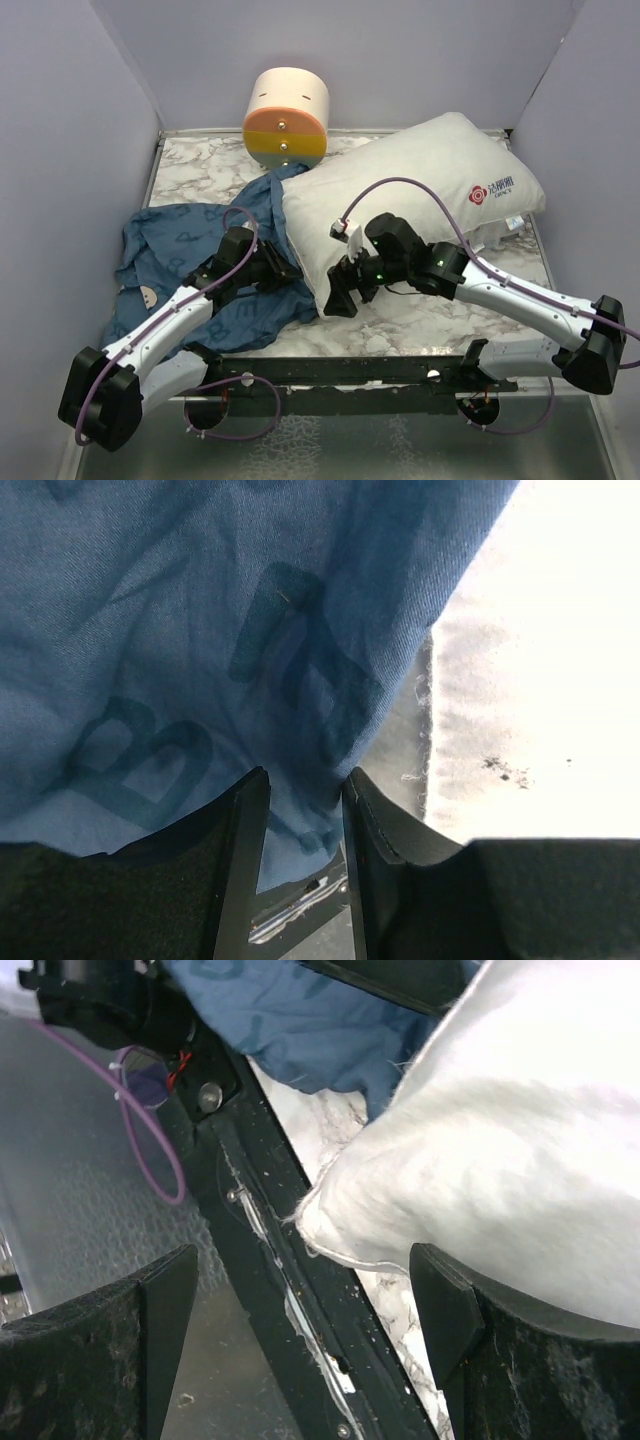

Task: Put the pillow into the pillowcase
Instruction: Stuff the pillow into the pillowcase.

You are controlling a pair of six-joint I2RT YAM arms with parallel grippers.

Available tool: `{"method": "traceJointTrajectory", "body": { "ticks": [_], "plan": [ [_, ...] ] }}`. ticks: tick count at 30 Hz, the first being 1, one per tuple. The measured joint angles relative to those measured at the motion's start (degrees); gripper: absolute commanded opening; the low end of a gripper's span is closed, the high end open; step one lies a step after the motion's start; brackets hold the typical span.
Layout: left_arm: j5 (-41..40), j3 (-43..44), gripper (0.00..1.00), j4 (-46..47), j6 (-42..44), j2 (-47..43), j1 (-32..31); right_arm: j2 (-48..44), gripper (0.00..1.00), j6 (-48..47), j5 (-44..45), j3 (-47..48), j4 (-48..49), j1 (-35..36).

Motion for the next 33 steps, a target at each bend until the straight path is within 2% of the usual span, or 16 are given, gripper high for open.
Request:
{"method": "traceJointTrajectory", "body": {
  "ticks": [6, 9, 14, 18, 22, 33],
  "plan": [
    [-0.2, 0.0, 0.36, 1.3, 0.3, 1.8, 0.0, 1.2, 0.84, 6.0, 4.9, -1.5, 0.2, 0.3],
    [-0.5, 0.0, 0.26, 2.1, 0.6, 3.2, 0.0, 2.6, 0.80, 8.7, 6.9, -2.3, 0.4, 0.5],
    [-0.8, 0.3, 0.13, 2.3, 1.5, 4.5, 0.0, 3.9, 0.54, 12.2, 11.6, -3.4, 1.8, 0.7],
    [-0.8, 0.5, 0.01, 2.6, 2.3, 4.8, 0.0, 4.1, 0.26, 13.9, 15.0, -3.8, 2.8, 0.7],
    [-0.8, 0.5, 0.00, 2.6, 2.8, 4.7, 0.0, 4.9, 0.09, 14.7, 17.9, -3.8, 3.9, 0.7],
    [1.6, 2.5, 0.00, -0.4, 5.9, -1.6, 0.0, 5.2, 0.02, 14.7, 22.1, -3.7, 8.6, 0.8]
  ]
}}
